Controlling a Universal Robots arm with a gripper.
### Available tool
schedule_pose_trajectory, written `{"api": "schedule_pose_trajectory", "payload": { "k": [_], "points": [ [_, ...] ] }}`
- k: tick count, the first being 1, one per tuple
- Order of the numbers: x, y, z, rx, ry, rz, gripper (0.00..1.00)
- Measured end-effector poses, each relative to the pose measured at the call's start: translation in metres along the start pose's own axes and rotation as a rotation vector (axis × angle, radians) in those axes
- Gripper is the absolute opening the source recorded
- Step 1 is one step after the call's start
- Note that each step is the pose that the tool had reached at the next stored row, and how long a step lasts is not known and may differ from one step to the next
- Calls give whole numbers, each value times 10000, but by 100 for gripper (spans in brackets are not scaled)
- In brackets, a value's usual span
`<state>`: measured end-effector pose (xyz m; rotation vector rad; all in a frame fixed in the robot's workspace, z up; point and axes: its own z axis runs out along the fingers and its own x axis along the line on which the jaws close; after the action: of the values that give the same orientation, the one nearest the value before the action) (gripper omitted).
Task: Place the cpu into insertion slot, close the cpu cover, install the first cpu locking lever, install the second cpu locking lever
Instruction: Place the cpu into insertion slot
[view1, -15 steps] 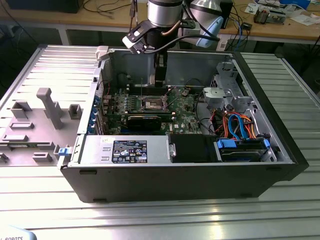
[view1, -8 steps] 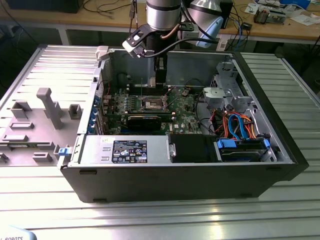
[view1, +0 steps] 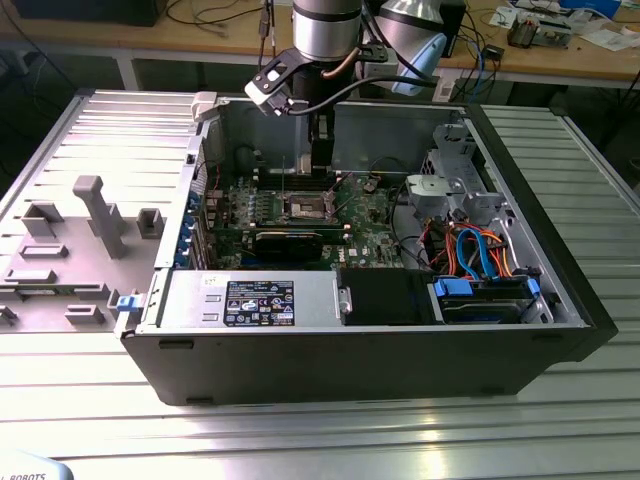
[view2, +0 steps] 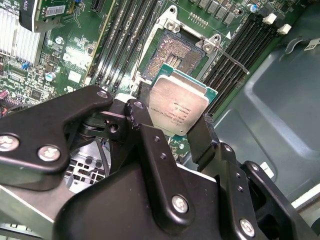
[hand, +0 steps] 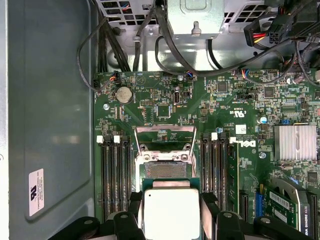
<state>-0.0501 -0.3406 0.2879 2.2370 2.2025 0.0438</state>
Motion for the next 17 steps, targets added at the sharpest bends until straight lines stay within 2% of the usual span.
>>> {"api": "schedule_pose_trajectory", "payload": {
  "k": [5,10,11,12,13,14,16,17],
  "points": [
    [0,-2,2,-6,1,-3,54],
    [-2,-48,57,-83,4,-79,54],
    [-2,-53,65,-109,5,-96,54],
    [-3,-56,71,-178,3,-133,54],
    [-2,-57,80,-306,8,-201,54],
    [-2,-61,90,-351,11,-243,54],
    [-3,-71,123,-367,12,-282,54],
    [-4,-76,161,-367,13,-291,54]
  ]
}}
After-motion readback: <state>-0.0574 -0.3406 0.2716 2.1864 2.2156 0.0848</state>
